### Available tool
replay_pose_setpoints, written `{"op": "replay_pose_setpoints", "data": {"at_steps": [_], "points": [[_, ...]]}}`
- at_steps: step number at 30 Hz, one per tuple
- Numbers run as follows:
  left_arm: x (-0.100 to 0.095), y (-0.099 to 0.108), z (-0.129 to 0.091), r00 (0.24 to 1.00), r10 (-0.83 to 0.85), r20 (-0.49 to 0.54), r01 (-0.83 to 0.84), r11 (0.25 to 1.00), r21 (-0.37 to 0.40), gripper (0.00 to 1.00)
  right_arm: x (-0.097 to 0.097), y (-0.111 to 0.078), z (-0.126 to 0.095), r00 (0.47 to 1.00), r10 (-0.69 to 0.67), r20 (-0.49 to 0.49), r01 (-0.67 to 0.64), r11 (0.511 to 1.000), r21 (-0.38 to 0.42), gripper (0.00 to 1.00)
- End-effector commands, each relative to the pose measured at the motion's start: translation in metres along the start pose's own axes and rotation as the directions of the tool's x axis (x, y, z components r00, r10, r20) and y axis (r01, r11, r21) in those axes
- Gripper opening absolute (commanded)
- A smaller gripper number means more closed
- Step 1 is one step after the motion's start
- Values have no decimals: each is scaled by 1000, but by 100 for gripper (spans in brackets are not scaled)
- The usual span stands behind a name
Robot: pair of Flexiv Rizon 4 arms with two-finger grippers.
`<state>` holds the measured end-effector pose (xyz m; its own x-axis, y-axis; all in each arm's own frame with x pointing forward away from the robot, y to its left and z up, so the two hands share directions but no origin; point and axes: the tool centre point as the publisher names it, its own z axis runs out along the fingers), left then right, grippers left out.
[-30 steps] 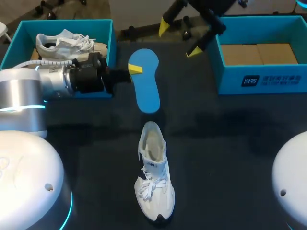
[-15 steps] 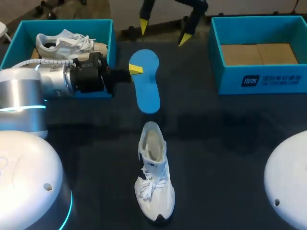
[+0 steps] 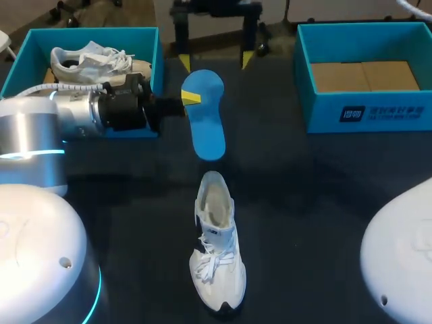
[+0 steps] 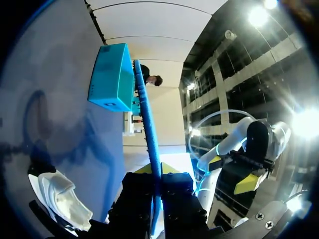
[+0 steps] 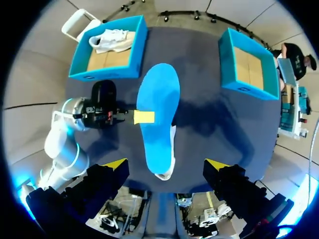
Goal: Take the shoe out of the shoebox, open the shoe tongue, remove and reinsert the insole, then place the shoe into the shoebox
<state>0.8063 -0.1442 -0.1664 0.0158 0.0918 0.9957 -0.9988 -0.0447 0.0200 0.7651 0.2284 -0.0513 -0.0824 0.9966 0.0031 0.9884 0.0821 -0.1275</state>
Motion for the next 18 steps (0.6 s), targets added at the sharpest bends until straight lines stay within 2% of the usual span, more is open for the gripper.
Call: {"op": "replay_pose_setpoints", "data": {"at_steps": [1,8,12,18], "points": [[0,0,0,1000,0,2,0,1000,0,0,7,-2,5,998,-7,67,9,1000,-30,100],[0,0,0,1000,0,2,0,1000,0,0,-4,-5,6,996,-25,-90,18,997,-79,100],[0,0,0,1000,0,2,0,1000,0,0,-14,-4,5,983,-40,-178,27,997,-76,100],[0,0,0,1000,0,2,0,1000,0,0,-31,0,7,924,-81,-374,53,995,-84,100]]}}
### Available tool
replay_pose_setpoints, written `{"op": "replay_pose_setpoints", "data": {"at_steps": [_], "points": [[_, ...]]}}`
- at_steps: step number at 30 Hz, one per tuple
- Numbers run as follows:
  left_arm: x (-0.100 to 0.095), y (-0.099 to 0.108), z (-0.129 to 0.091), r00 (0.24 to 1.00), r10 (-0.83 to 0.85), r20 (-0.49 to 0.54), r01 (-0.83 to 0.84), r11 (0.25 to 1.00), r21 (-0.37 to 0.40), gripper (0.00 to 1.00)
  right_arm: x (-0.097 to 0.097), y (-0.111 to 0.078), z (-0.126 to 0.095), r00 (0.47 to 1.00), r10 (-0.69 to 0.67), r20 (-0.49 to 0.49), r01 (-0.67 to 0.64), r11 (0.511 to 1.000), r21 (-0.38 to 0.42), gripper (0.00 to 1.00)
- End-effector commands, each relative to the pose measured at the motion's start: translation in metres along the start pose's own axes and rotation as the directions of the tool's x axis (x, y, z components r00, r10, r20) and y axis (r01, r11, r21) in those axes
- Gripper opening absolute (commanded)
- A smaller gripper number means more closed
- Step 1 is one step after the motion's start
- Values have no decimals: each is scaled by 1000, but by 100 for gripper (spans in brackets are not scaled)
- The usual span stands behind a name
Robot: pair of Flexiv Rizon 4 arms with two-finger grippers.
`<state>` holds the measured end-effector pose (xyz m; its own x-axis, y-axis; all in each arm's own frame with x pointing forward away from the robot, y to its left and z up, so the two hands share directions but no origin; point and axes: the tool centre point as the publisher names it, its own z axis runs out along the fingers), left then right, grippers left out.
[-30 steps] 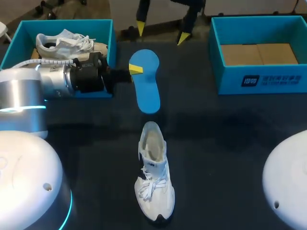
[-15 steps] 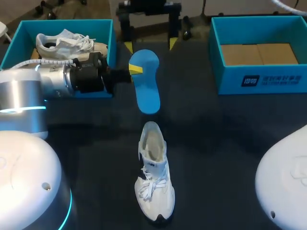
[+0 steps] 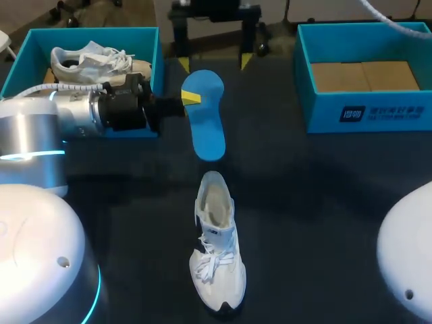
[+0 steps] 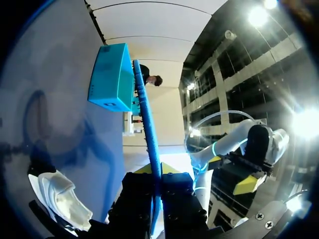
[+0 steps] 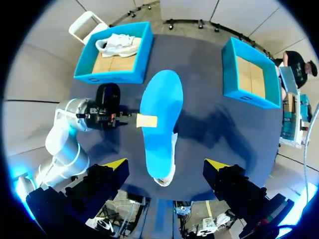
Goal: Take the shoe out of the shoebox, open the shoe tongue, remove and reinsert the insole, then place the shoe into the shoebox
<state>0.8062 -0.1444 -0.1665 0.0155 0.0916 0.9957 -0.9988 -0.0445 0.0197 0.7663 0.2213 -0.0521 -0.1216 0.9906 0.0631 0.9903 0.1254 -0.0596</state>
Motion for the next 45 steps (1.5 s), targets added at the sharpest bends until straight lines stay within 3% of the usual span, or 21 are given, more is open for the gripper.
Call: {"op": "replay_pose_setpoints", "data": {"at_steps": [1,7,8,15,19,22,28,35,45], "points": [[0,0,0,1000,0,2,0,1000,0,0,-27,-2,6,932,-14,-362,8,1000,-16,100],[0,0,0,1000,0,2,0,1000,0,0,-40,-6,10,845,-48,-533,23,998,-53,100],[0,0,0,1000,0,2,0,1000,0,0,-46,-8,14,795,-61,-603,23,997,-70,100],[0,0,0,1000,0,2,0,1000,0,0,-53,-10,21,698,-70,-712,16,997,-82,100],[0,0,0,1000,0,2,0,1000,0,0,-57,-3,30,608,-98,-788,35,995,-96,100],[0,0,0,1000,0,2,0,1000,0,0,-55,3,38,565,-98,-819,43,995,-89,100],[0,0,0,1000,0,2,0,1000,0,0,-46,11,49,531,-83,-843,39,997,-74,100],[0,0,0,1000,0,2,0,1000,0,0,-46,12,62,426,-83,-901,13,996,-86,100],[0,0,0,1000,0,2,0,1000,0,0,-49,7,72,384,-99,-918,4,994,-105,100]]}}
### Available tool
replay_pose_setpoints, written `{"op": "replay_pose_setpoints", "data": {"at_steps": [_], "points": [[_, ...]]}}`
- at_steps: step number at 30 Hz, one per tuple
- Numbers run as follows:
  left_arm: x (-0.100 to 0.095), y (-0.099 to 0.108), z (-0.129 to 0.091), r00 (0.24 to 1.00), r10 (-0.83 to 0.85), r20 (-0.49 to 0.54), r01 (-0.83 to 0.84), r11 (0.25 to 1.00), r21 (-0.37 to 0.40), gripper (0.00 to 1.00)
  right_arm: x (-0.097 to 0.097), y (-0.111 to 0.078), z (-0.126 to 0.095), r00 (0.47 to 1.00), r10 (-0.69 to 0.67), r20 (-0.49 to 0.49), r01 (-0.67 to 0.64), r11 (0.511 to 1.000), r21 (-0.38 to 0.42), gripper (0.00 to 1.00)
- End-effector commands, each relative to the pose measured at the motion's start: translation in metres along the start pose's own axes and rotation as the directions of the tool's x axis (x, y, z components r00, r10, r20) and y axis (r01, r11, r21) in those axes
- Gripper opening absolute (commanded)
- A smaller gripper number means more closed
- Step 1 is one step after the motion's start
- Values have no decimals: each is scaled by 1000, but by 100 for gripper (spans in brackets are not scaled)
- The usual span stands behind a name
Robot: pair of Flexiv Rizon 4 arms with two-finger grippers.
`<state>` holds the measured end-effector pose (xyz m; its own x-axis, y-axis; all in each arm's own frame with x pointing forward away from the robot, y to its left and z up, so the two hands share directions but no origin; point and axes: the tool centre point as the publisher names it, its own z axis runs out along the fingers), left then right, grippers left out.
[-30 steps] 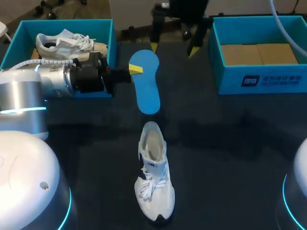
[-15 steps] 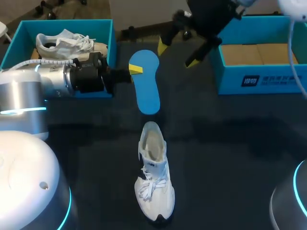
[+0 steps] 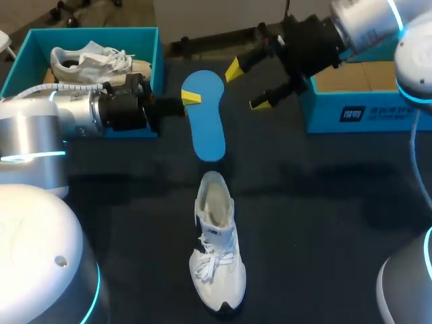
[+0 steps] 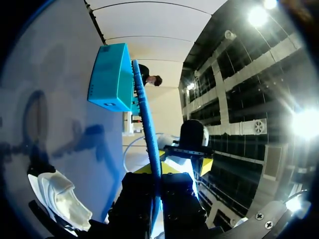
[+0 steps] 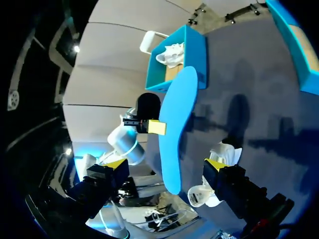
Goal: Take the shoe out of the shoebox, open the shoe tongue, remove and reinsert the insole, then place the shoe into the shoebox
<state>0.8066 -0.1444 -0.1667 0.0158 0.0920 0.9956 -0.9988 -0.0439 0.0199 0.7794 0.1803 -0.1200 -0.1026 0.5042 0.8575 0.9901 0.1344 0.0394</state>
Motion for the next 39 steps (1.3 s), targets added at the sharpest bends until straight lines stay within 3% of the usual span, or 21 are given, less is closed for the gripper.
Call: {"op": "replay_pose_setpoints", "data": {"at_steps": [1,9,17,26,32,33,34,36,38,39], "points": [[0,0,0,1000,0,2,0,1000,0,0,-8,-6,2,977,-11,-215,7,1000,-17,100],[-2,0,0,999,26,22,-26,1000,8,0,-18,-6,5,969,-24,-245,19,1000,-23,100],[7,1,-7,975,219,-44,-220,975,-14,0,-23,-7,9,959,-32,-283,24,999,-30,100],[14,7,-16,788,608,-98,-606,794,46,0,-29,-7,9,933,-59,-356,44,998,-48,100],[24,11,-16,528,846,-75,-836,534,125,0,-31,-7,9,928,-53,-368,38,998,-46,100],[25,13,-16,412,909,-60,-898,416,145,0,-31,-7,9,928,-53,-368,38,998,-46,100],[25,14,-15,377,924,-59,-914,381,141,0,-31,-7,9,928,-53,-368,38,998,-46,100],[26,16,-15,208,977,-45,-965,212,153,0,-31,-7,9,928,-53,-368,38,998,-46,100],[27,16,-15,111,993,-39,-983,115,142,0,-31,-7,9,928,-53,-368,38,998,-46,100],[28,15,-16,24,999,-34,-990,29,140,0,-31,-7,9,928,-53,-368,38,998,-46,100]]}}
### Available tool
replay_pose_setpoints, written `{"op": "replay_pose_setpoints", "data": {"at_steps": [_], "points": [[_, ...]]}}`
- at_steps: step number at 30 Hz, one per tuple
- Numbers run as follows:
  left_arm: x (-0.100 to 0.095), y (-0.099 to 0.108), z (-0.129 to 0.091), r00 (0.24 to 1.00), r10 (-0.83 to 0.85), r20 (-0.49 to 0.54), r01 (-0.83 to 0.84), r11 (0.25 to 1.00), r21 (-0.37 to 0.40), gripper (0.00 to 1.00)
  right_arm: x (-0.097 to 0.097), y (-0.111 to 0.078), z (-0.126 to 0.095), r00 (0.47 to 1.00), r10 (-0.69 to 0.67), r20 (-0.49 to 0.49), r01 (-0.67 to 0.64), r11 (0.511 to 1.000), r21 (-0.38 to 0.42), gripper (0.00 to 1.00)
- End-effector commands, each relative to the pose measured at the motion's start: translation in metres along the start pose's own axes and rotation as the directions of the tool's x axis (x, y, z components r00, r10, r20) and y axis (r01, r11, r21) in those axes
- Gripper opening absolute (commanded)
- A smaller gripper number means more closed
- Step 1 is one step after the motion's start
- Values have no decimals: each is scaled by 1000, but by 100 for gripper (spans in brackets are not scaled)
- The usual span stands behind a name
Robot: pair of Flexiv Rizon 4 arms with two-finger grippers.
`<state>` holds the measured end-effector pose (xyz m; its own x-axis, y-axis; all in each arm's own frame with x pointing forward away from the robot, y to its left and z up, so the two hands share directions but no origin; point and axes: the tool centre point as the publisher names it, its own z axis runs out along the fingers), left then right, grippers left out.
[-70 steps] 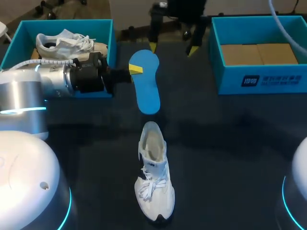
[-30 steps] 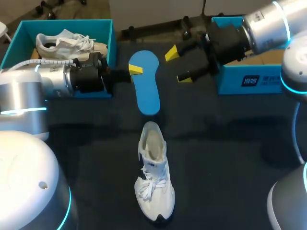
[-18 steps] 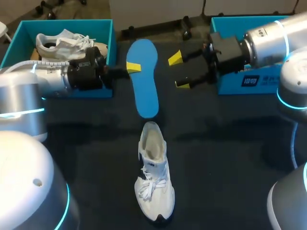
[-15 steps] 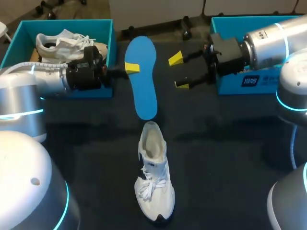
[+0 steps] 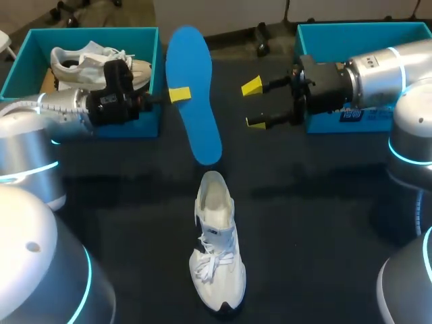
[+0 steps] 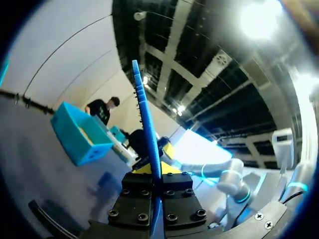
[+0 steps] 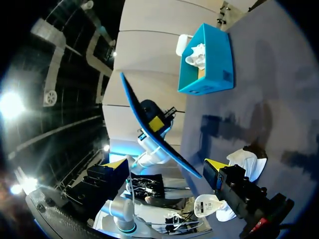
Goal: Take the shoe out of the shoebox, open the shoe tongue, remove and reinsert the insole, then place the shoe into the shoebox
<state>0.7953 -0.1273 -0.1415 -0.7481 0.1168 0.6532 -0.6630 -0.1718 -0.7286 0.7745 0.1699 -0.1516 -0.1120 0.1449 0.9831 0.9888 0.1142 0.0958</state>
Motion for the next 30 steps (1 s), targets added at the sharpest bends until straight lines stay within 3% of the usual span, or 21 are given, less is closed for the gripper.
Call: {"op": "replay_pose_setpoints", "data": {"at_steps": [1,2,3,6,7,15,21,25,30], "points": [[4,1,-1,748,663,-19,-663,749,14,0,1,1,2,1000,0,2,0,1000,0,100],[4,0,-1,732,681,-22,-681,732,8,0,1,1,2,1000,0,2,0,1000,0,100],[3,-2,-2,662,749,-26,-750,662,-12,0,1,1,2,1000,0,2,0,1000,0,100],[3,-4,-5,607,793,-53,-795,605,-52,0,1,1,2,1000,0,2,0,1000,0,100],[1,-4,-6,550,833,-61,-835,547,-60,0,1,1,2,1000,0,2,0,1000,0,100],[-9,3,-10,376,916,-144,-923,356,-142,0,1,1,2,1000,0,2,0,1000,0,100],[-9,7,-9,279,940,-196,-958,259,-126,0,1,1,2,1000,0,2,0,1000,0,100],[-15,9,-6,172,959,-227,-982,147,-121,0,1,1,2,1000,0,2,0,1000,0,100],[-21,7,-6,142,958,-247,-984,109,-142,0,1,1,2,1000,0,2,0,1000,0,100]]}}
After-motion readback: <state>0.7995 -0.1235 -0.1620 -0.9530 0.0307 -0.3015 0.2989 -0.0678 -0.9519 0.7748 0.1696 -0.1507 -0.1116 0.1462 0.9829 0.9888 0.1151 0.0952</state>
